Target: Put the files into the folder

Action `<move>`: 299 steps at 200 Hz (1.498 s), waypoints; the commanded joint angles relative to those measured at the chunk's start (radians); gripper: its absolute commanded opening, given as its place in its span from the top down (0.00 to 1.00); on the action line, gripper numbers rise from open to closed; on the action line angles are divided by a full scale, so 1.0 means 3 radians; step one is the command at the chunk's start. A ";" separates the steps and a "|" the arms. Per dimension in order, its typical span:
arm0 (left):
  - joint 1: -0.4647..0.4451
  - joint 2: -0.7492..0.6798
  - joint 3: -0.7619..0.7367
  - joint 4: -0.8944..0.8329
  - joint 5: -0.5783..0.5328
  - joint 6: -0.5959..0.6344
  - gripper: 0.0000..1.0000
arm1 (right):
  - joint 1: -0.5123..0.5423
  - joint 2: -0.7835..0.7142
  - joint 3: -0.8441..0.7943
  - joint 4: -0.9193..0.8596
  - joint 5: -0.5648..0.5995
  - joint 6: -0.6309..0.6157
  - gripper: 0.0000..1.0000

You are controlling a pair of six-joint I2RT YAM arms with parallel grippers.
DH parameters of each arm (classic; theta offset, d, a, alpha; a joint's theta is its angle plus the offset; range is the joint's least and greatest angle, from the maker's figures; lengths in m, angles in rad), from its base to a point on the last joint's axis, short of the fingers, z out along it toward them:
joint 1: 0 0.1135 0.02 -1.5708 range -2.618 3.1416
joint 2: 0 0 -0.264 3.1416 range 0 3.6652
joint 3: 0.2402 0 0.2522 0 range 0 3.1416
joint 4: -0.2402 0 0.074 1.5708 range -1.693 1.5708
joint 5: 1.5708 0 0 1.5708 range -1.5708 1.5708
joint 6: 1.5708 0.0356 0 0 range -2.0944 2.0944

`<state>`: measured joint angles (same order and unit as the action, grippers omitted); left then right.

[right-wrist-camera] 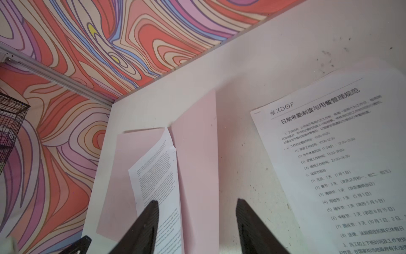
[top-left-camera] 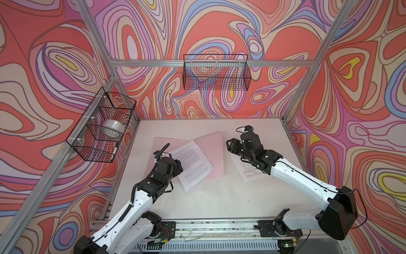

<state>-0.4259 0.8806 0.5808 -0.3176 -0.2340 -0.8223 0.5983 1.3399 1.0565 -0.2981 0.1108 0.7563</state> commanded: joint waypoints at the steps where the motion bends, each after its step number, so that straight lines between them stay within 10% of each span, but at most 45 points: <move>1: 0.0031 0.0050 0.0020 0.0141 0.0063 0.0087 0.21 | -0.0015 0.0178 -0.0167 0.0246 -0.0765 -0.0193 0.40; 247: 0.0047 -0.0098 -0.0157 0.0288 0.0338 0.0148 0.21 | -0.0013 0.0686 -0.0402 0.0607 -0.1297 0.0056 0.40; 299: 0.0046 -0.0060 -0.0177 0.0398 0.0427 0.0179 0.21 | -0.0015 0.0872 -0.0392 0.0723 -0.1397 0.0084 0.58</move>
<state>-0.4179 0.8528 0.5407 -0.2344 -0.1226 -0.7849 0.5949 1.5726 0.9489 -0.1150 -0.2886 0.7799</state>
